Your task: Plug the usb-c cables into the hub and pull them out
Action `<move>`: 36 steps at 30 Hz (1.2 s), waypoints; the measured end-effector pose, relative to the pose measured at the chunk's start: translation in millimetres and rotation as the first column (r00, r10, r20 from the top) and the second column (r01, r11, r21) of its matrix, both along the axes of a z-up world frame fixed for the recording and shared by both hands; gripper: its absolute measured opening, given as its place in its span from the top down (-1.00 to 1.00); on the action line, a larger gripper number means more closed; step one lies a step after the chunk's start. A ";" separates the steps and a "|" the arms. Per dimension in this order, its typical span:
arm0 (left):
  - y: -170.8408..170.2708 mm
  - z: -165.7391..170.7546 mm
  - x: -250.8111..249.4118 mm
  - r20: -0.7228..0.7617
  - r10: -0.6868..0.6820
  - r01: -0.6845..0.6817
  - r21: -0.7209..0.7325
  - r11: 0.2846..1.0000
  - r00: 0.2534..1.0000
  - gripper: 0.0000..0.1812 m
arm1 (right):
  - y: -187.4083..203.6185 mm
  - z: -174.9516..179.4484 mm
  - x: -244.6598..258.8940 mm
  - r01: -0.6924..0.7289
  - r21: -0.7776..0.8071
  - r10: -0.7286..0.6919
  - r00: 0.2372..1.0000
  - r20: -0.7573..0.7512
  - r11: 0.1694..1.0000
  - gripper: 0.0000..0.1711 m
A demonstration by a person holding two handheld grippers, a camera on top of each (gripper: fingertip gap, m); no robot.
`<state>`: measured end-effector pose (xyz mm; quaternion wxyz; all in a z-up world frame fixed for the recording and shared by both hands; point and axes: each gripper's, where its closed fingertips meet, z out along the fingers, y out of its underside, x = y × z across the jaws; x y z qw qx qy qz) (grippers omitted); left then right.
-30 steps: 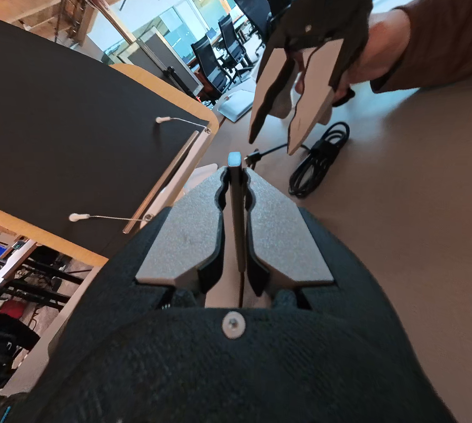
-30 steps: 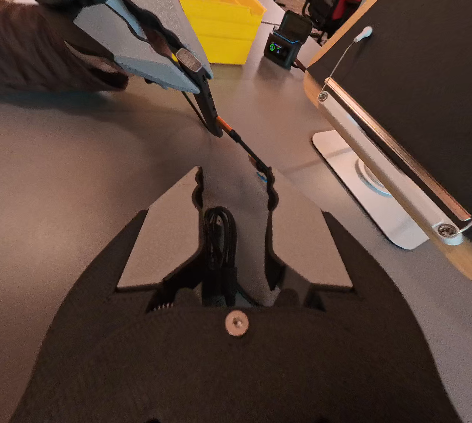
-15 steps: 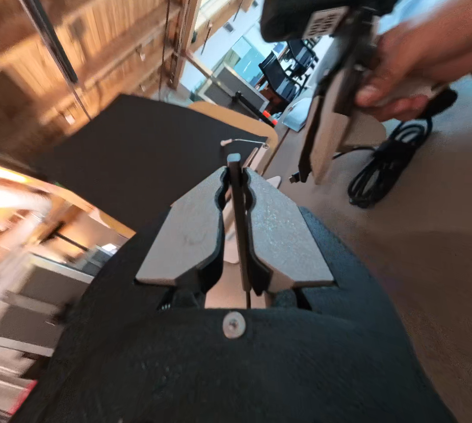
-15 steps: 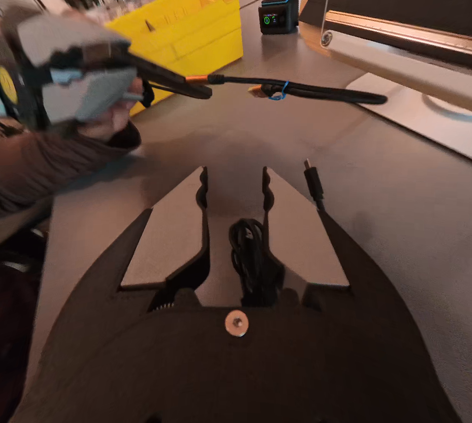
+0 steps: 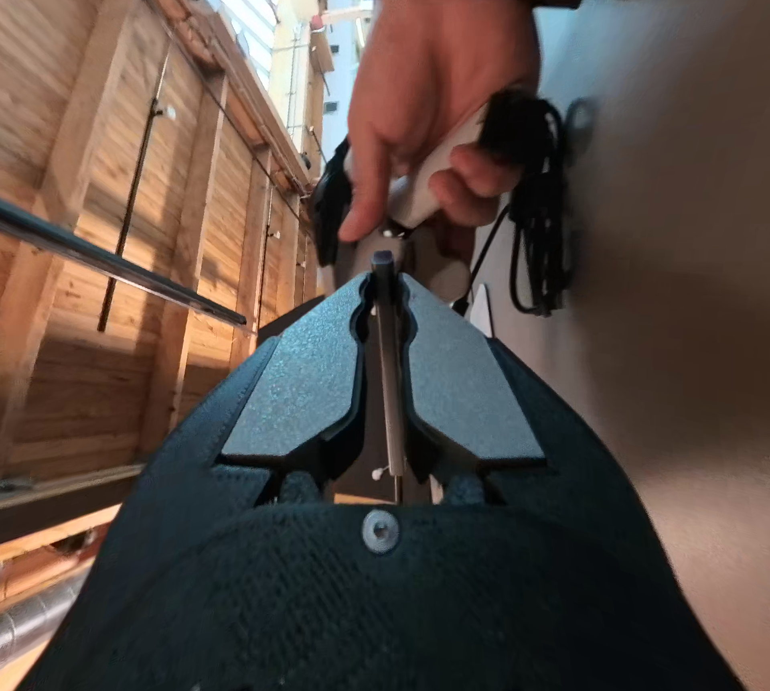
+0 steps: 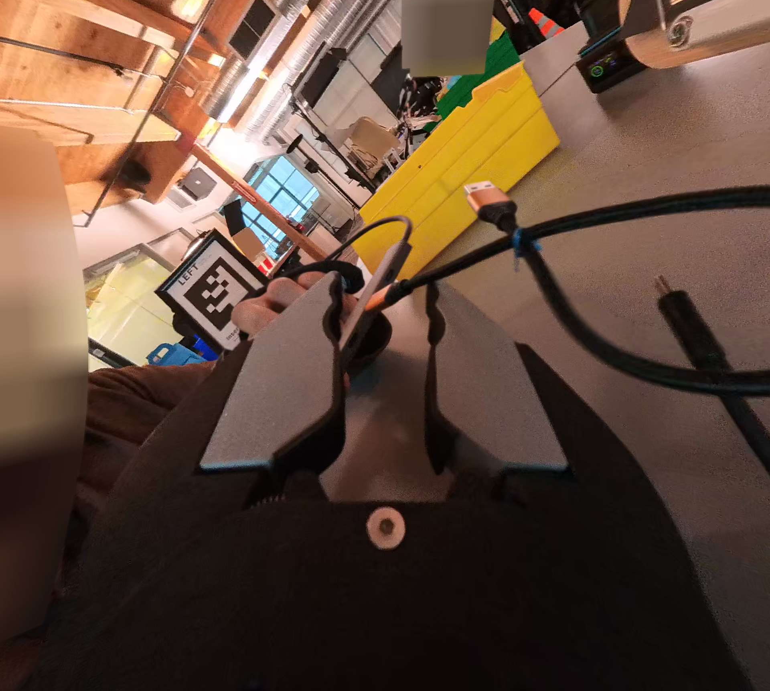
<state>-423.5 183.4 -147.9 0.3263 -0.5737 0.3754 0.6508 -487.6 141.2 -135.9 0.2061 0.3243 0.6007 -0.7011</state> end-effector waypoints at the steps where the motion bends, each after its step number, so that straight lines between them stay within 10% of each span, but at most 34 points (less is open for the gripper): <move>1: 2.9 -3.5 1.6 -0.015 0.001 -0.001 -0.014 1.000 1.000 0.91 | -0.7 1.0 2.0 -0.009 -0.002 0.009 1.000 -0.007 1.000 0.75; 6: 10.0 -12.6 1.3 0.217 -0.047 0.034 0.064 0.997 0.975 0.83 | 7.5 -0.8 -3.0 0.065 0.083 -0.056 0.992 -0.113 0.994 0.95; 9: 10.3 -9.9 5.3 0.549 -0.146 0.059 0.173 0.983 0.823 0.83 | 27.5 13.0 -14.4 0.184 0.062 -0.169 0.966 -0.193 0.981 0.96; 14: 6.1 0.0 18.3 0.915 -0.319 0.045 0.318 0.947 0.247 0.78 | 51.8 47.2 -6.7 0.212 -0.052 -0.218 0.922 -0.321 0.976 0.96; 17: 1.4 15.1 7.7 0.897 -0.429 -0.061 0.424 0.903 -0.111 0.73 | 54.8 63.2 3.0 0.196 -0.101 -0.220 0.896 -0.385 0.975 0.96; 20: -0.8 13.0 -5.2 0.838 -0.443 -0.140 0.421 0.896 -0.317 0.64 | 46.3 66.0 11.3 0.171 -0.095 -0.195 0.886 -0.422 0.981 0.96; 31: -10.8 36.5 2.6 0.760 -0.534 -0.095 0.541 0.836 -0.371 0.77 | 16.8 76.0 56.4 -0.123 -0.151 0.034 0.870 -0.491 0.981 0.96; 36: -15.8 51.1 8.3 0.653 -0.557 -0.102 0.598 0.795 -0.514 0.67 | 16.6 76.3 60.3 -0.144 -0.154 0.046 0.860 -0.508 0.978 0.96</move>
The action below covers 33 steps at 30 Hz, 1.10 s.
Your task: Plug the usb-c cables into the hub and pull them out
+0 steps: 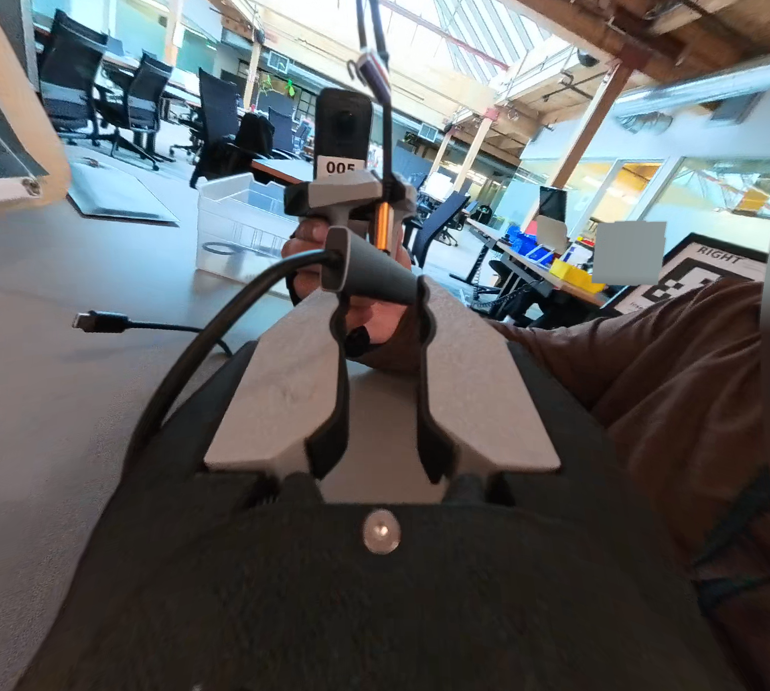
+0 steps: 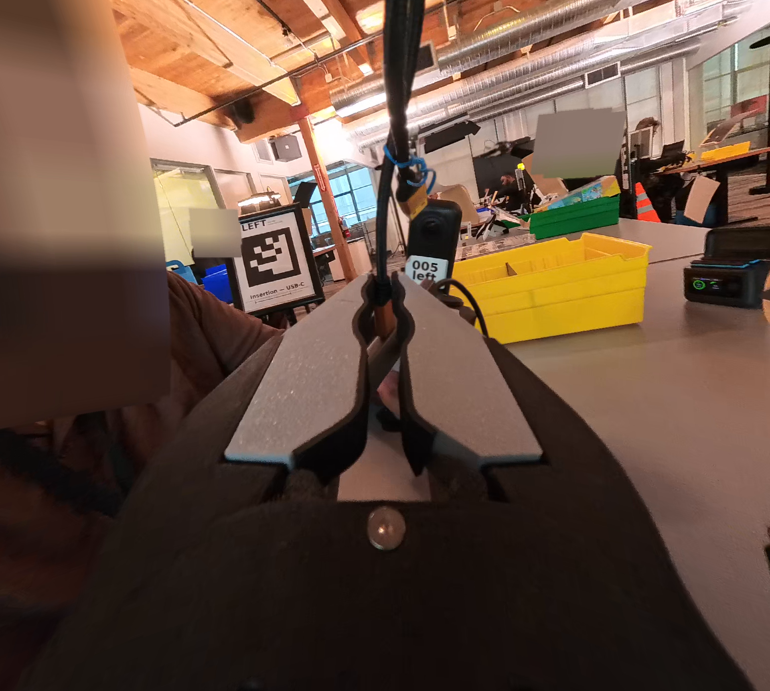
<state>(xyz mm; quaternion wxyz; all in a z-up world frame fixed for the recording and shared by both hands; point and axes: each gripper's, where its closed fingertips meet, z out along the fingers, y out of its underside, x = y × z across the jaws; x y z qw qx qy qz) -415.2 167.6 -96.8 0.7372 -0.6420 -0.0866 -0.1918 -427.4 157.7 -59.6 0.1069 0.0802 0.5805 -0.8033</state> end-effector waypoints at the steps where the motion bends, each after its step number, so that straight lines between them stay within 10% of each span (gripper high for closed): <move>1: -1.3 1.4 -1.0 -0.005 0.011 -0.011 0.011 1.000 1.000 0.74 | -1.1 0.5 1.7 -0.011 -0.003 0.011 1.000 0.000 1.000 0.96; 33: -11.8 -2.2 -35.4 -0.175 0.264 -0.272 -0.023 0.962 0.948 0.92 | -6.6 -32.7 -25.2 0.217 0.266 -0.214 0.976 -0.039 0.939 0.99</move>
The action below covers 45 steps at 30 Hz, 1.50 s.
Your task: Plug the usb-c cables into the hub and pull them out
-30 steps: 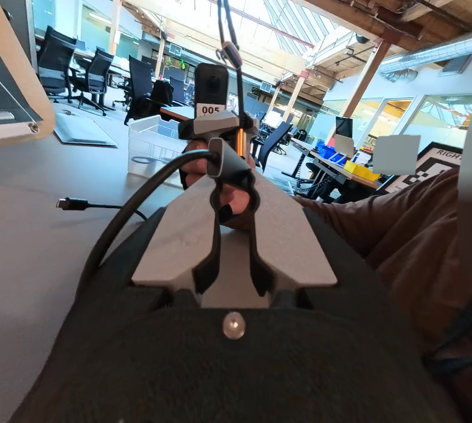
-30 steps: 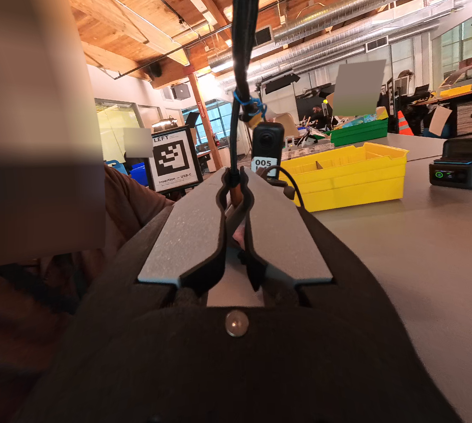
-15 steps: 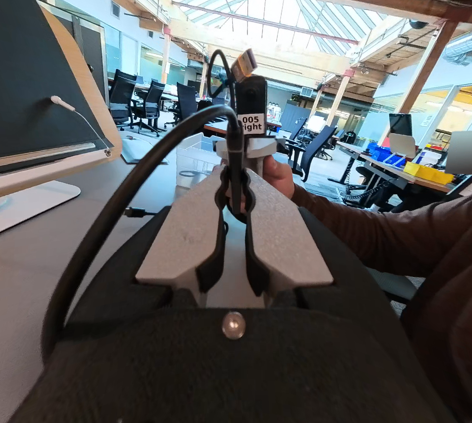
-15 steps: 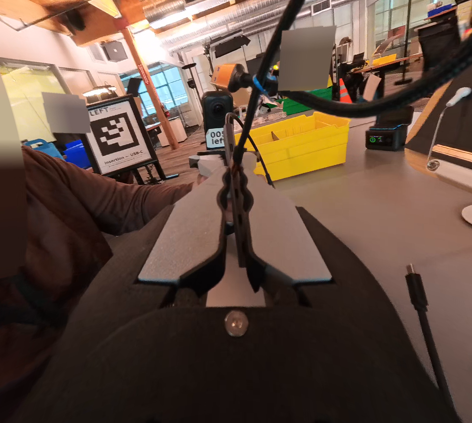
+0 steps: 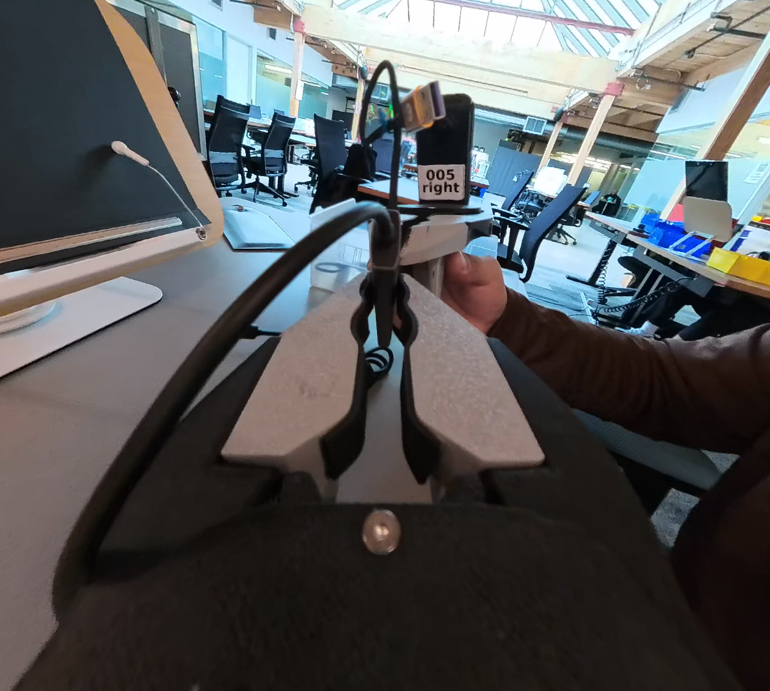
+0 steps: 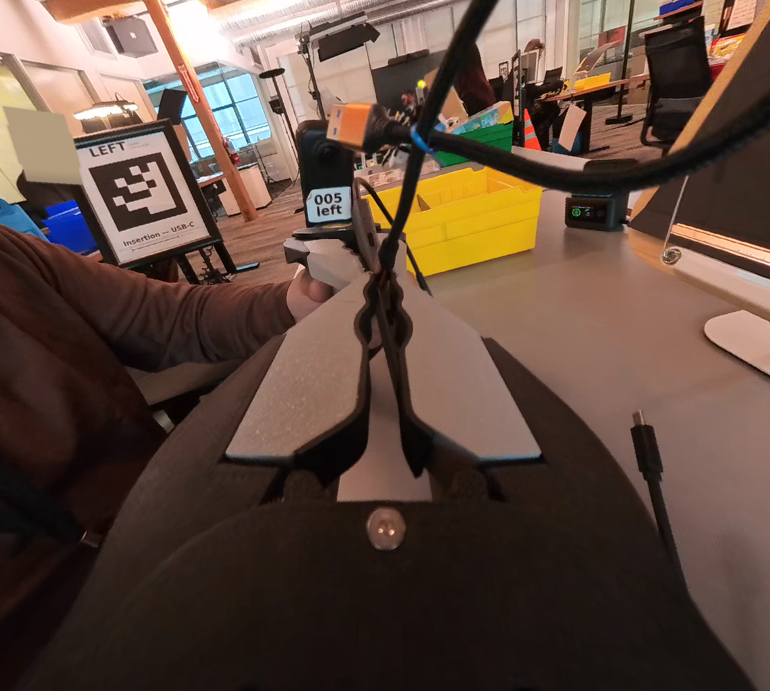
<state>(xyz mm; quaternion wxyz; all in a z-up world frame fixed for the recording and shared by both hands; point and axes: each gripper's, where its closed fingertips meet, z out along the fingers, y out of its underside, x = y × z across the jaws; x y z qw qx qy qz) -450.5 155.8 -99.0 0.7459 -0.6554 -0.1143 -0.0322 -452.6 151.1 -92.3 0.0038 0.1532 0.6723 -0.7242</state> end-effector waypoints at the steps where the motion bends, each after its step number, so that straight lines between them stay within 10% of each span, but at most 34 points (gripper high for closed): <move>1: 0.0 0.7 0.4 0.003 -0.004 0.004 0.008 1.000 1.000 0.92 | -0.1 0.4 0.3 -0.002 -0.003 0.002 1.000 0.001 1.000 0.99; 13: -6.6 3.8 -8.6 -0.015 0.042 -0.041 0.023 0.999 0.999 0.91 | 26.6 -15.1 -21.8 0.180 0.181 -0.173 0.983 -0.055 0.967 0.86; 25: -9.4 4.2 -12.1 0.009 0.034 -0.034 0.037 0.999 0.999 0.91 | 73.1 -146.7 -17.0 0.132 0.846 -0.211 0.977 -0.023 0.517 0.41; 30: -9.0 4.7 -10.6 0.005 0.029 -0.029 0.037 0.999 1.000 0.91 | 71.3 -157.1 -18.5 0.096 0.883 -0.218 0.976 0.008 0.460 0.73; 38: -18.0 10.1 -19.3 0.018 0.066 -0.067 0.066 0.996 0.998 0.92 | 97.3 -21.0 -3.4 0.571 0.644 -0.439 0.816 -0.377 0.509 0.77; 45: -16.7 14.5 -12.0 0.017 0.042 -0.044 0.078 0.996 0.999 0.92 | 232.9 63.2 60.1 0.812 0.562 -0.638 0.519 -0.569 0.158 0.76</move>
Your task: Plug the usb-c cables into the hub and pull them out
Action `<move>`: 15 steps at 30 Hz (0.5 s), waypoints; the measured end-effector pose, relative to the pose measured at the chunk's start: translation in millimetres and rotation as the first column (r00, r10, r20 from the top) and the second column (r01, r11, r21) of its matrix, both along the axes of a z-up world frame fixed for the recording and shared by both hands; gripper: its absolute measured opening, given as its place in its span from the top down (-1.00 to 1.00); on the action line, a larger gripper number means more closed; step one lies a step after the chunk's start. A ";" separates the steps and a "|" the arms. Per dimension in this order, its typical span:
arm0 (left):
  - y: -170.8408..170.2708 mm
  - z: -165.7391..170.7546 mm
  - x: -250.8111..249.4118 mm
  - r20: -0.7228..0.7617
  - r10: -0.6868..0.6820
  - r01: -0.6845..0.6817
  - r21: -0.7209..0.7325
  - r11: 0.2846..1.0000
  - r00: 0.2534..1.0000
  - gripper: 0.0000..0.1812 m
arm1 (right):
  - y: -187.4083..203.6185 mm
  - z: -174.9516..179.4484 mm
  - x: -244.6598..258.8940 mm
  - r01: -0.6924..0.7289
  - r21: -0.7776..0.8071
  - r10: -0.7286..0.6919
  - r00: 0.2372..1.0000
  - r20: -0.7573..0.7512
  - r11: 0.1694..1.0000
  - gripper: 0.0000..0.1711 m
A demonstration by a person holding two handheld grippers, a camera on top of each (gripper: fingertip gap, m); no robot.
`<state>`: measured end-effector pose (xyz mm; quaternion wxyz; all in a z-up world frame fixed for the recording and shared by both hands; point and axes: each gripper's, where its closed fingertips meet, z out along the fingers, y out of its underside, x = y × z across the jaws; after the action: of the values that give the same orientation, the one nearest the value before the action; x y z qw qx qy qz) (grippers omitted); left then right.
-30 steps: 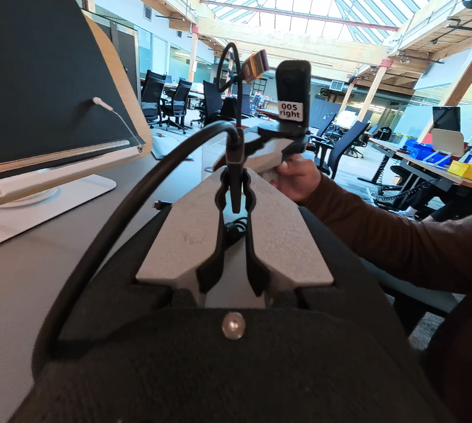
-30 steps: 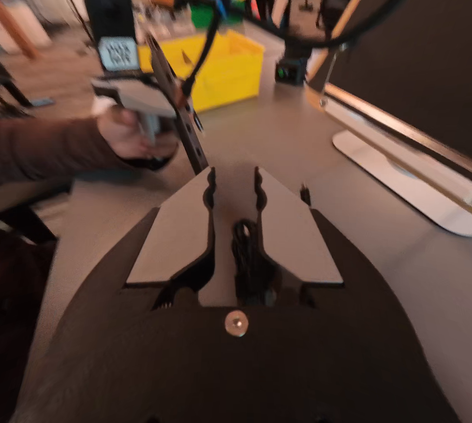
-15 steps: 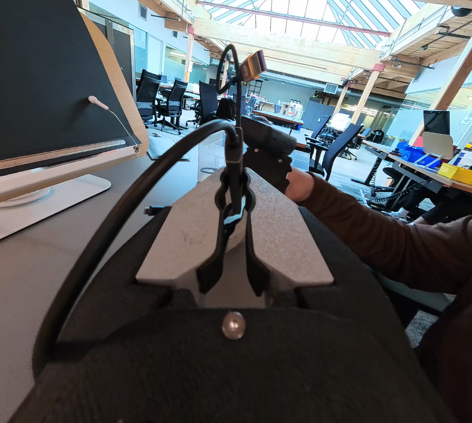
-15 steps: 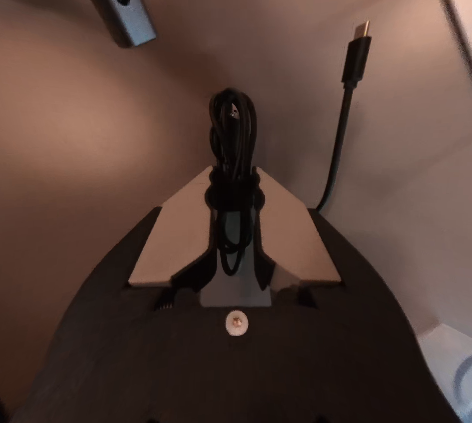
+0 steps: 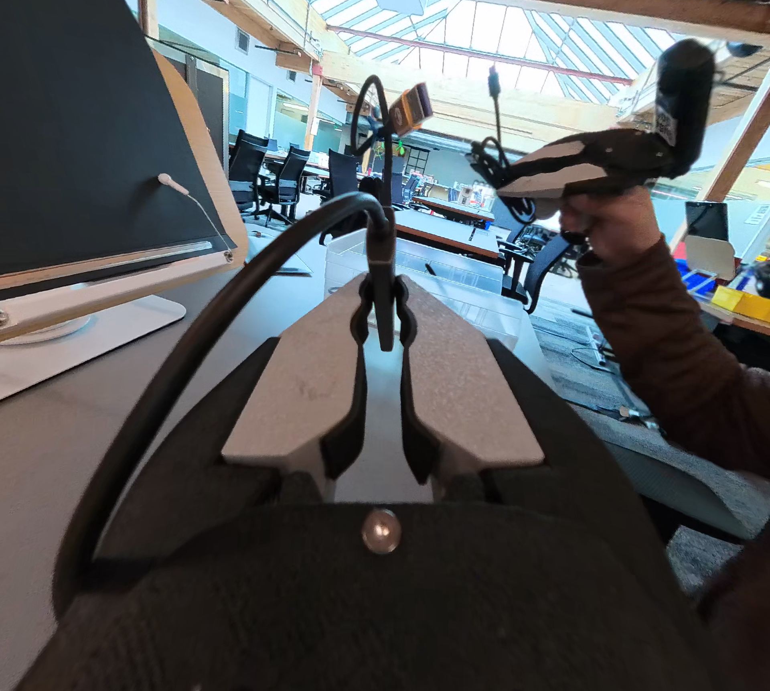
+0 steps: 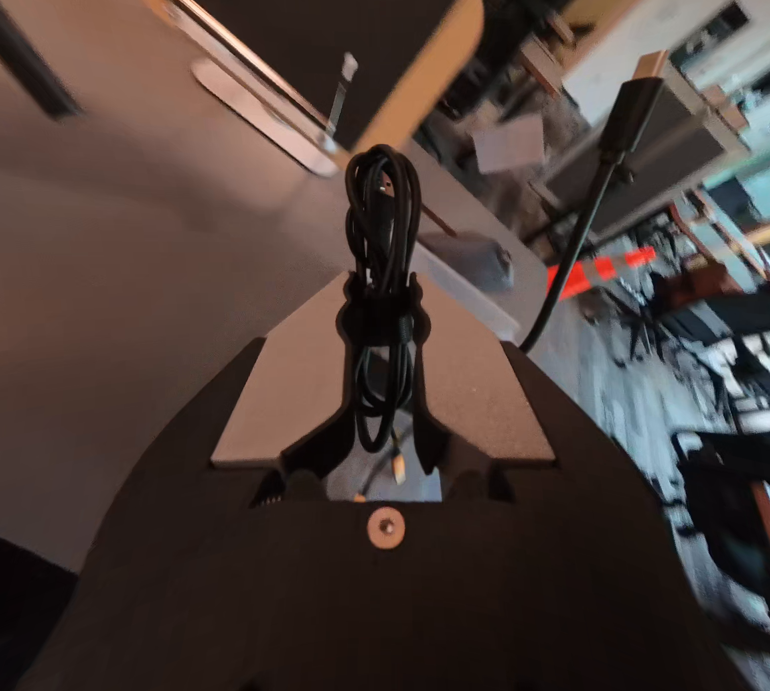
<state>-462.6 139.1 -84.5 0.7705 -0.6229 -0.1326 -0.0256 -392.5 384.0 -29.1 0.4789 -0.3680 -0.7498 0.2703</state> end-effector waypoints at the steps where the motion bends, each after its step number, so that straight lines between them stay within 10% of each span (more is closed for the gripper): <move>1: 0.7 0.1 1.6 -0.004 -0.004 0.004 -0.002 1.000 1.000 0.92 | 20.9 -4.2 7.6 0.056 0.006 -0.056 0.998 0.027 0.998 0.75; 10: 5.8 -7.4 4.8 -0.018 -0.017 0.016 -0.043 0.999 1.000 0.92 | 122.7 -142.2 39.8 0.314 0.118 -0.332 0.815 0.475 0.942 0.74; 15: 6.1 -13.5 -1.0 -0.001 -0.007 0.007 -0.055 0.998 1.000 0.92 | 70.8 -54.9 7.1 0.190 -0.124 -0.171 0.974 0.150 0.974 0.64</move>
<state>-463.5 145.2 -98.0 0.7530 -0.6445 -0.1307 -0.0243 -385.4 454.8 -84.0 0.4219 -0.4846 -0.7241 0.2507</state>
